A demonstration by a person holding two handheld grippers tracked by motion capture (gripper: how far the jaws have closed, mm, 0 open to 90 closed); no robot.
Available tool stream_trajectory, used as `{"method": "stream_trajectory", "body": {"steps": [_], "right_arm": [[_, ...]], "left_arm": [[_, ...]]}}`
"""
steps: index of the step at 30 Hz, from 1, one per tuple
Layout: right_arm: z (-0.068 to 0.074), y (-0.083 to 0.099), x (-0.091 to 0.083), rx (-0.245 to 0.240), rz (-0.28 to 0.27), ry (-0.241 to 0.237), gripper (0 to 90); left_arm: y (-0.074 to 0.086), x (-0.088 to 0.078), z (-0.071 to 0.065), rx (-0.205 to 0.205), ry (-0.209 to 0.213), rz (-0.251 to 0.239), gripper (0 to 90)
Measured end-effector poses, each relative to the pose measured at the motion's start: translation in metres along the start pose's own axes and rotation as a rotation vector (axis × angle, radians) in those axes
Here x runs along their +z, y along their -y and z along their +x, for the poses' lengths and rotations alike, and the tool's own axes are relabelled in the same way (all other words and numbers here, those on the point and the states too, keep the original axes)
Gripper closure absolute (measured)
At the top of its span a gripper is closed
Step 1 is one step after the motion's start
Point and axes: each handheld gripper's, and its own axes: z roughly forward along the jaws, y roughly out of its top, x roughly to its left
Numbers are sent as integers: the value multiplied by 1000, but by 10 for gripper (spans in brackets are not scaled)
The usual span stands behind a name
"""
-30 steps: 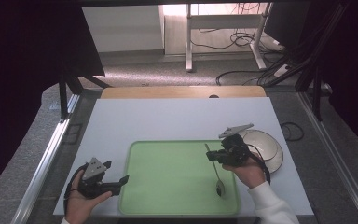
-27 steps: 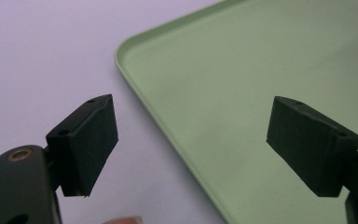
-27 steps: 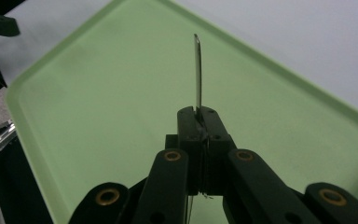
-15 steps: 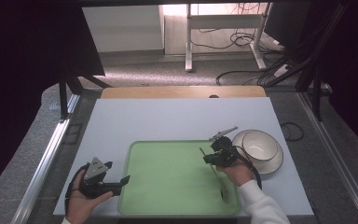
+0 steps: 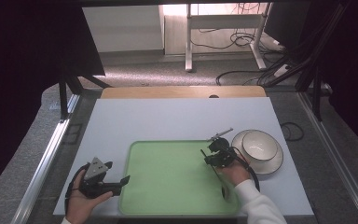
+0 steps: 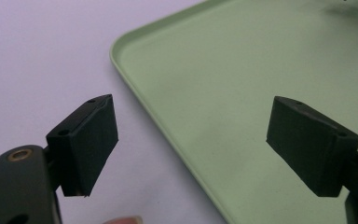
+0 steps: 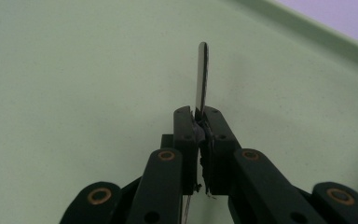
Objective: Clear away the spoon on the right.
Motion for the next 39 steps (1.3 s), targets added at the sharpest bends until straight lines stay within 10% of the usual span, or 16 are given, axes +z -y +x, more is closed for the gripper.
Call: {"method": "stream_trajectory", "body": {"steps": [23,30,39], "right_arm": [[-17,2,3,54,-6,76,799],[-17,0,-4,73,-38,125,486],[-18,-1,-24,18,-166,50,388]], "left_arm": [[0,0,0,1,0,2,161],[0,0,1,1,-2,0,161],[0,-1,2,-2,-2,-3,161]]}}
